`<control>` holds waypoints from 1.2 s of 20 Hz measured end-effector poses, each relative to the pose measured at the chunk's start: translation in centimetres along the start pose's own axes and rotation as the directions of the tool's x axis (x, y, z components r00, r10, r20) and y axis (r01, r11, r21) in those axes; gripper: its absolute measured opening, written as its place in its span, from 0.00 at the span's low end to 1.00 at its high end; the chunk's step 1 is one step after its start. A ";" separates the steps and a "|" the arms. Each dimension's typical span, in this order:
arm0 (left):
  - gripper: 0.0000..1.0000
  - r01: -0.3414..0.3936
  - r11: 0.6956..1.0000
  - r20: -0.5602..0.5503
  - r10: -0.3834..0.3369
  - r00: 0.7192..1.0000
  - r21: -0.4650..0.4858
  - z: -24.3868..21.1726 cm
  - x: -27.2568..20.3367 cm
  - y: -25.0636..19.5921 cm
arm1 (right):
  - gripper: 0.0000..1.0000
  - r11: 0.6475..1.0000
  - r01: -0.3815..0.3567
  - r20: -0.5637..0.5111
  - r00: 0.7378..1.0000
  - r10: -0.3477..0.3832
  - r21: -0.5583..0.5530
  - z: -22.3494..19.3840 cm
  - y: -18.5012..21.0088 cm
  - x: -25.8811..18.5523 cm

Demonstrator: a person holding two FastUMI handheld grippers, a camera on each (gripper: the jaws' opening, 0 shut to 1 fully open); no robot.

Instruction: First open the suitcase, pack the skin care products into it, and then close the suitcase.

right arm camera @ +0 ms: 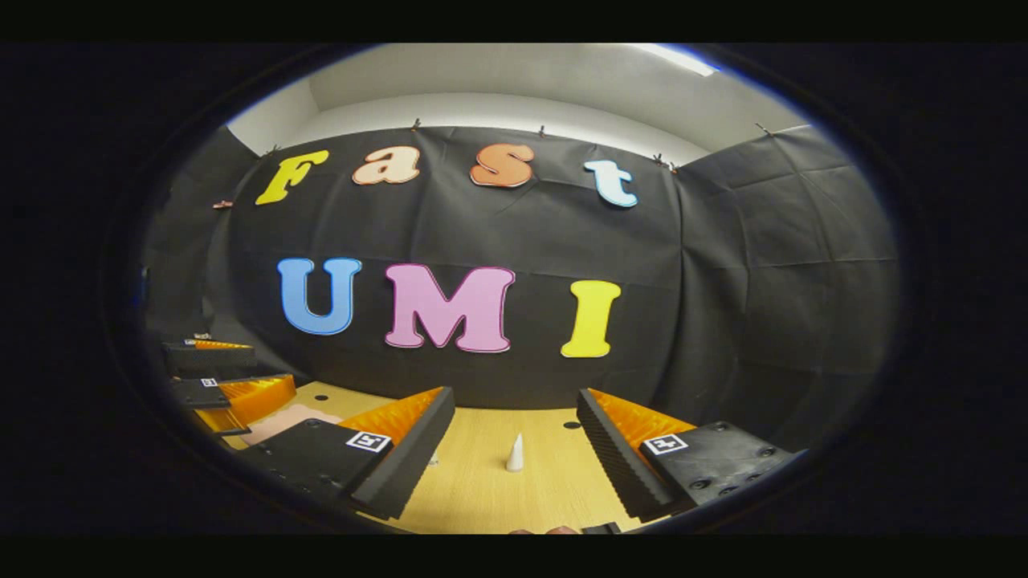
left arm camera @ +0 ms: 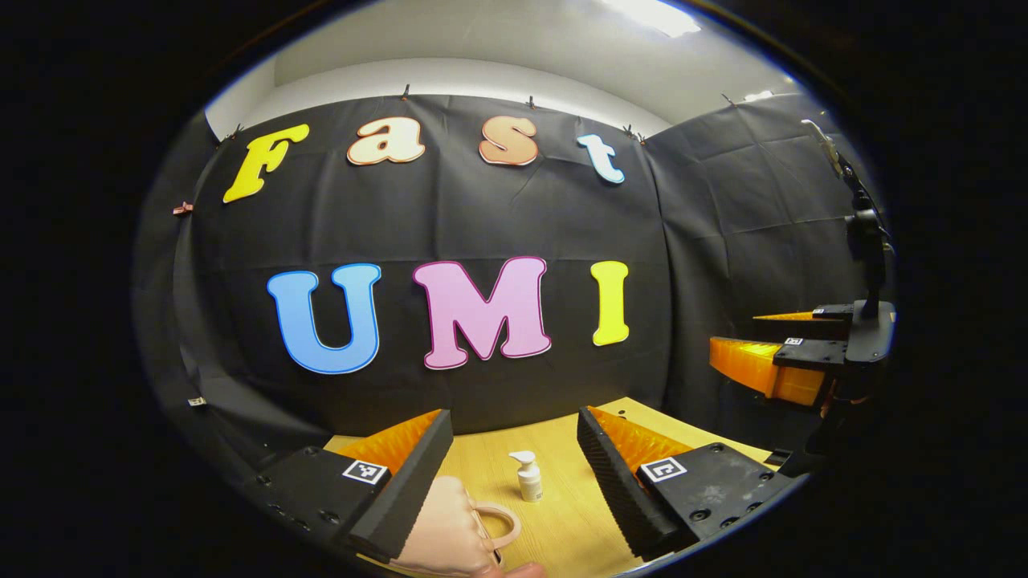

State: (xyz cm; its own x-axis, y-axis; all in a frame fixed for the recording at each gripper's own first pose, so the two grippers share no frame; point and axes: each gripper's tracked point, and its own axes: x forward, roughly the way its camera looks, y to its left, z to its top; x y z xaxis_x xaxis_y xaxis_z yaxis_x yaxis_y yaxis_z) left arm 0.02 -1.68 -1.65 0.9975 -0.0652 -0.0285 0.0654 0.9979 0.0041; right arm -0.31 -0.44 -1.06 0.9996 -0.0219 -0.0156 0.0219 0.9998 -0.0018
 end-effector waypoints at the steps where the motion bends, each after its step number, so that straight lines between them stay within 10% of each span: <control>1: 0.98 0.016 1.000 -0.021 -0.017 1.000 -0.020 -0.9 0.1 -0.4 | 0.95 1.000 0.001 0.000 1.000 -0.001 -0.001 0.0 0.0 0.0; 7: 0.99 0.020 0.993 -0.182 -0.042 0.982 -0.116 -7.0 2.5 -1.0 | 0.95 1.000 -0.015 0.007 1.000 0.015 0.012 -0.2 0.2 0.3; 11: 0.99 -0.029 0.968 -0.423 -0.082 0.903 -0.249 -14.4 5.8 -2.4 | 0.98 0.999 -0.036 -0.005 0.999 0.036 0.037 -1.3 -1.4 1.0; 14: 0.96 -0.098 0.965 -0.571 -0.060 0.819 -0.243 -19.6 8.7 -2.8 | 0.97 0.998 -0.042 -0.010 0.999 0.042 0.056 -2.3 -3.9 2.2; 21: 0.97 -0.399 0.888 -0.872 -0.005 0.490 -0.229 -30.9 11.5 -1.5 | 0.98 0.988 -0.034 -0.115 0.992 0.052 0.152 -8.0 -12.5 6.8; 24: 0.96 -0.444 0.890 -0.893 0.113 0.436 -0.104 -33.3 12.1 1.0 | 0.97 0.980 -0.004 -0.195 0.980 0.044 0.200 -11.0 -16.5 8.1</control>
State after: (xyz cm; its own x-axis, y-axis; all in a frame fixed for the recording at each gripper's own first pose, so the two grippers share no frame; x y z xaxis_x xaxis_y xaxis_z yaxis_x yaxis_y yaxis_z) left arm 11.20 -1.31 -35.31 0.4167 0.0901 -0.9046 -0.3881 0.9174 -0.0874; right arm 7.24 -17.08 -12.19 0.9773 0.0225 -0.2105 0.0201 0.9799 0.1985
